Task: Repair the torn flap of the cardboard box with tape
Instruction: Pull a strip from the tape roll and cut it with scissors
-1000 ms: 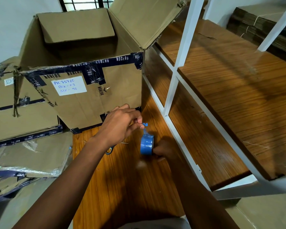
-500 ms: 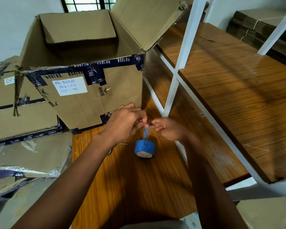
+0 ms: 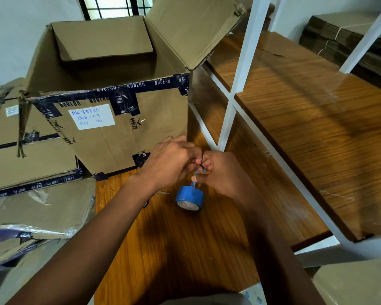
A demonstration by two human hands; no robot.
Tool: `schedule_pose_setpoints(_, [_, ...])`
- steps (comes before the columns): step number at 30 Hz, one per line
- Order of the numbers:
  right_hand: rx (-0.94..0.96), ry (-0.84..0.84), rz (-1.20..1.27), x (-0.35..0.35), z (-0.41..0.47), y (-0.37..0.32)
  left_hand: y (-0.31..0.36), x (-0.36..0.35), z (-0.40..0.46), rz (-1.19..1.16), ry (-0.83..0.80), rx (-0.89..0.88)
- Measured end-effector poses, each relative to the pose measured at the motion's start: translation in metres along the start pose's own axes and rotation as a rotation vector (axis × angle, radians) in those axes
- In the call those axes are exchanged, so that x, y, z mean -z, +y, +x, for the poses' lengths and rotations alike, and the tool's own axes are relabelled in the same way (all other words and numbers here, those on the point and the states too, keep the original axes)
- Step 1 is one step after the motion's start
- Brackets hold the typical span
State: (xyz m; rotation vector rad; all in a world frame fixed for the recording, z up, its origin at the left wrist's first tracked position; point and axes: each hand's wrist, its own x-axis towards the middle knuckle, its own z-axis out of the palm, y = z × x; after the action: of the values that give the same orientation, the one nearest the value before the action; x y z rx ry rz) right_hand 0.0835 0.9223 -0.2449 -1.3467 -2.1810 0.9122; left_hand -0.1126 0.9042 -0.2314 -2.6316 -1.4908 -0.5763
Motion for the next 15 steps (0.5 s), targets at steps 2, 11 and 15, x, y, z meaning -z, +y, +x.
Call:
schedule_pose_setpoints(2, [0.007,0.045,-0.042,0.0,-0.001,-0.003,0.0,0.002,0.0,-0.015,0.007,0.0])
schedule_pose_setpoints(11, [0.0,0.084,-0.104,0.002,-0.002,-0.013,-0.012,-0.005,-0.005,-0.108,-0.038,0.014])
schedule_pose_setpoints(15, [0.04,0.088,-0.126,0.003,0.0,-0.013,-0.015,-0.006,-0.008,-0.143,-0.031,-0.005])
